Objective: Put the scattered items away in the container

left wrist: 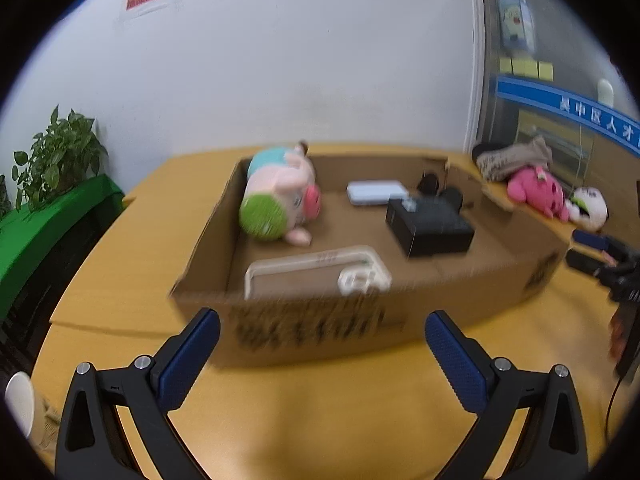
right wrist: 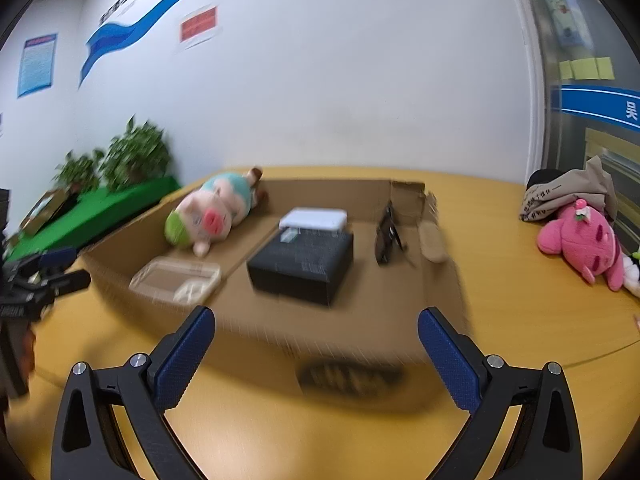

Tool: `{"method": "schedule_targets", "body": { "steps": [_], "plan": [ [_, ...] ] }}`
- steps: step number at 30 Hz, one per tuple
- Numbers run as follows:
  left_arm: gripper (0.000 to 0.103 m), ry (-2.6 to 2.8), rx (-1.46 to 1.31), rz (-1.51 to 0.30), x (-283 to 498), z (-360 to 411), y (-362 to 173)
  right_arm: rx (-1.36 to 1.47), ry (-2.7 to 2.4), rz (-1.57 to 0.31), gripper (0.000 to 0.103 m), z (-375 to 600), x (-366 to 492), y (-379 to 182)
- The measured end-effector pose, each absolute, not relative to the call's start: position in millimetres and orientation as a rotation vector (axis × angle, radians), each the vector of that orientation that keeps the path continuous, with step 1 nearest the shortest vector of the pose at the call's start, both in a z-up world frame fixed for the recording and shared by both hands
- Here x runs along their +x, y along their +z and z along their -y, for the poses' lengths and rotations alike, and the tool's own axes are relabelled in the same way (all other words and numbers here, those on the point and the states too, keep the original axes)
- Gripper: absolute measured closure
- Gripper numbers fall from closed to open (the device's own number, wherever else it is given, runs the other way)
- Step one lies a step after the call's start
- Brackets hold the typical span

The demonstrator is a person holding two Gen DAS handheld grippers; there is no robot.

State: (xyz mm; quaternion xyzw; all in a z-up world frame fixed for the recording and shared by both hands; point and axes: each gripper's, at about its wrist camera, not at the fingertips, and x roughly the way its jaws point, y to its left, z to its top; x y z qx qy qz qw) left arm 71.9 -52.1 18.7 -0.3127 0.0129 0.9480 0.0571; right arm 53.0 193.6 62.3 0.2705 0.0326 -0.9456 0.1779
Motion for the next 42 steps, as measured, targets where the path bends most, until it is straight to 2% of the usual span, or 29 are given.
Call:
{"method": "schedule_targets", "body": {
  "steps": [4,7,9,13,21,42],
  "plan": [
    [0.001,2.763,-1.173,-0.104,65,78,-14,0.96,-2.589,-0.18,0.0,-227,61,36],
    [0.001,2.656,-1.312,-0.063,49,93,-39,1.126,-2.474,-0.231,0.0,-244,56,12],
    [0.001,2.622,-1.348,-0.05,44,95,-50,1.196,-2.419,-0.269,0.0,-249,53,-1],
    [0.0,2.594,-1.309,-0.188,37,76,-57,1.287,-2.427,-0.29,0.0,-260,44,-17],
    [0.0,2.589,-1.32,-0.18,18,64,-56,1.194,-2.387,-0.332,0.0,-240,32,-18],
    [0.0,2.594,-1.33,-0.167,18,66,-53,1.187,-2.369,-0.347,0.0,-239,30,-17]
  ]
}}
